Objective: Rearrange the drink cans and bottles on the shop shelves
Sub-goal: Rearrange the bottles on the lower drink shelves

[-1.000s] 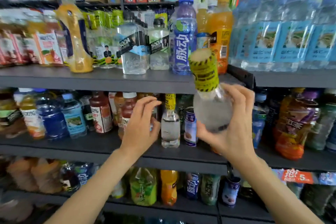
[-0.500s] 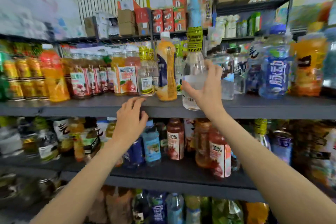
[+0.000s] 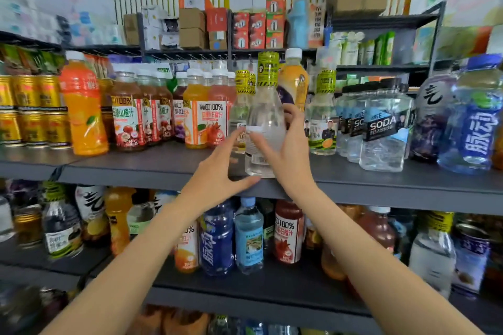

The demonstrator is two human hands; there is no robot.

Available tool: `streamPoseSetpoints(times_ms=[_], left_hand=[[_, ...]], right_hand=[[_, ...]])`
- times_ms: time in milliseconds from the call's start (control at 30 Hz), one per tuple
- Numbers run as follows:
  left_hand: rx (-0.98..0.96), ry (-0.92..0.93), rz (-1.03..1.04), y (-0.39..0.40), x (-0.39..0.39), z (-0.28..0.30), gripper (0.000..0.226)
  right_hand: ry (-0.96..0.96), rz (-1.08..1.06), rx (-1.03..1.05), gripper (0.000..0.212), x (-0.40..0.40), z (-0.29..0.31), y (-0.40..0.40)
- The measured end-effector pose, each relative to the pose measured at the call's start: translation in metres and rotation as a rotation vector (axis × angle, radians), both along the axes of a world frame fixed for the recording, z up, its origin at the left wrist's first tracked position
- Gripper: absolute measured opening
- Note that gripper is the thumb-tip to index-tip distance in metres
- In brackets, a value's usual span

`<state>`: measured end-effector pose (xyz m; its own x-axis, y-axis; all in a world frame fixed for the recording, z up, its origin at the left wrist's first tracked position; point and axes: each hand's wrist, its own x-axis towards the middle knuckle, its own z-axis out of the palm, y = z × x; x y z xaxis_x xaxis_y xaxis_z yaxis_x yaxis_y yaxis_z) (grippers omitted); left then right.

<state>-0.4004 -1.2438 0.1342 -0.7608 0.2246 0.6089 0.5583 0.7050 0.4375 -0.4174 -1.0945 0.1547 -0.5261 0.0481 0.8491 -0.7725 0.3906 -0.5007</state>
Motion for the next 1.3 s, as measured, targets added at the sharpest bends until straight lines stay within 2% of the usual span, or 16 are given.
streamPoseSetpoints(times_ms=[100, 233, 400, 567, 700, 767, 800, 900, 967, 1033, 1067, 1133, 1167, 1233, 1300], left_hand=[[0.010, 0.014, 0.067, -0.018, -0.007, 0.005, 0.086], [-0.012, -0.017, 0.192, -0.026, -0.022, 0.007, 0.083], [-0.142, -0.131, 0.418, -0.024, -0.047, 0.010, 0.069], [-0.211, -0.264, 0.392, -0.028, -0.062, 0.018, 0.061], [-0.205, -0.204, 0.434, -0.024, -0.053, 0.016, 0.050], [-0.170, -0.089, 0.448, -0.020, -0.043, 0.013, 0.043], [-0.143, -0.010, 0.450, -0.019, -0.036, 0.011, 0.038], [-0.109, 0.301, 0.417, -0.023, -0.018, -0.013, 0.029], [-0.131, 0.447, 0.379, -0.031, -0.009, -0.035, 0.034], [-0.195, 0.522, 0.366, -0.041, -0.007, -0.056, 0.038], [-0.221, 0.531, 0.355, -0.046, -0.007, -0.063, 0.040], [-0.245, 0.532, 0.324, -0.051, -0.006, -0.070, 0.041], [-0.246, 0.537, 0.315, -0.052, -0.006, -0.071, 0.042], [-0.229, 0.546, 0.326, -0.050, -0.007, -0.072, 0.041], [-0.193, 0.556, 0.358, -0.045, -0.008, -0.073, 0.039]], right_hand=[[-0.045, -0.020, 0.144, 0.069, -0.010, 0.002, -0.018], [0.035, -0.225, 0.394, 0.051, -0.019, -0.005, -0.022], [-0.066, -0.277, 0.673, 0.061, -0.019, -0.008, -0.023], [-0.202, -0.297, 0.780, 0.068, -0.022, -0.005, -0.025], [-0.294, -0.302, 0.842, 0.070, -0.024, -0.001, -0.026], [-0.326, -0.317, 0.837, 0.068, -0.024, 0.000, -0.028], [-0.277, -0.330, 0.786, 0.063, -0.021, 0.000, -0.028], [0.205, -0.262, 0.372, 0.034, 0.006, -0.018, -0.022], [0.338, -0.153, 0.192, 0.022, 0.034, -0.061, -0.018], [0.227, -0.134, 0.216, 0.014, 0.043, -0.124, -0.018], [0.060, -0.154, 0.253, 0.016, 0.039, -0.154, -0.021], [-0.331, -0.155, 0.301, 0.053, 0.025, -0.194, -0.027], [-0.447, -0.136, 0.271, 0.071, 0.015, -0.202, -0.030], [-0.544, -0.145, 0.201, 0.084, -0.005, -0.200, -0.037], [-0.569, -0.219, 0.156, 0.081, -0.023, -0.194, -0.041]])
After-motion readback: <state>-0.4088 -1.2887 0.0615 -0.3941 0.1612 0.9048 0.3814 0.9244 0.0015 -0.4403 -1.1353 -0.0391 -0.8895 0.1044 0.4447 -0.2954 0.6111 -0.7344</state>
